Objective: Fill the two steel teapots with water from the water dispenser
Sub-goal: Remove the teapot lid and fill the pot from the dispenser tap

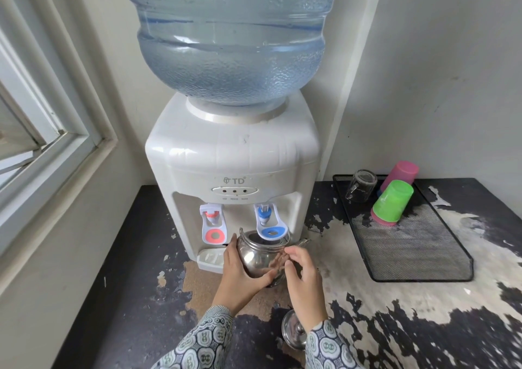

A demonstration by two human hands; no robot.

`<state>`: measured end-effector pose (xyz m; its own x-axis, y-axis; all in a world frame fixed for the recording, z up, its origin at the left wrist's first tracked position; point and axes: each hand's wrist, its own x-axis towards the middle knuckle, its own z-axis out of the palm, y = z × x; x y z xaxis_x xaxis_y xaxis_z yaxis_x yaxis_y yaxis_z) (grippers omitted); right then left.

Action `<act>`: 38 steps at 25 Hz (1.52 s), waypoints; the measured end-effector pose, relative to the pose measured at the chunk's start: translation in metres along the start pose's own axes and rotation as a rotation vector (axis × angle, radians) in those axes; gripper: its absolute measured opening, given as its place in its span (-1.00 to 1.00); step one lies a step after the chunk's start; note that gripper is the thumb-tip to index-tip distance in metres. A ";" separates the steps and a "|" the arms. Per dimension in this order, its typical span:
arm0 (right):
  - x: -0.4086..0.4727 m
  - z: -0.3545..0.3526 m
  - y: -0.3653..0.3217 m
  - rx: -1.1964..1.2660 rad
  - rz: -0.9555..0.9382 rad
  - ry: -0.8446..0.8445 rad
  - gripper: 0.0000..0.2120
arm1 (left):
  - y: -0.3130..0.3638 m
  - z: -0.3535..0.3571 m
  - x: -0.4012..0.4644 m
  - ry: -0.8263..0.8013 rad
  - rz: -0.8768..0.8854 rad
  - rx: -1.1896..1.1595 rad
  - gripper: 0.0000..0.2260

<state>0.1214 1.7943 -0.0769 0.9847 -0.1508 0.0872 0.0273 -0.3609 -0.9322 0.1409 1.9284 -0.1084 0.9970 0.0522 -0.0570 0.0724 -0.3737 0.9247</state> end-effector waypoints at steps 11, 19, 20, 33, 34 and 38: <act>-0.007 0.005 0.001 0.033 -0.024 -0.002 -0.70 | 0.004 0.002 0.001 0.053 -0.075 -0.018 0.07; -0.010 0.007 0.002 0.030 -0.035 -0.004 -0.72 | 0.005 0.001 0.001 0.049 -0.075 -0.031 0.06; -0.010 0.008 0.001 0.053 -0.029 -0.003 -0.72 | 0.005 0.001 0.001 0.049 -0.076 -0.030 0.06; 0.014 -0.016 -0.038 0.161 -0.175 0.126 -0.98 | 0.008 0.001 0.000 0.039 -0.094 -0.046 0.06; 0.016 -0.017 -0.038 0.160 -0.164 0.114 -0.97 | 0.008 0.001 0.001 0.039 -0.094 -0.044 0.05; 0.025 -0.019 -0.040 0.165 -0.129 0.056 -0.91 | 0.009 0.000 0.000 0.031 -0.099 -0.046 0.05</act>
<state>0.1412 1.7873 -0.0304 0.9603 -0.1656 0.2246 0.1847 -0.2261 -0.9564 0.1415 1.9252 -0.1004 0.9837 0.1152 -0.1380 0.1684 -0.3222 0.9316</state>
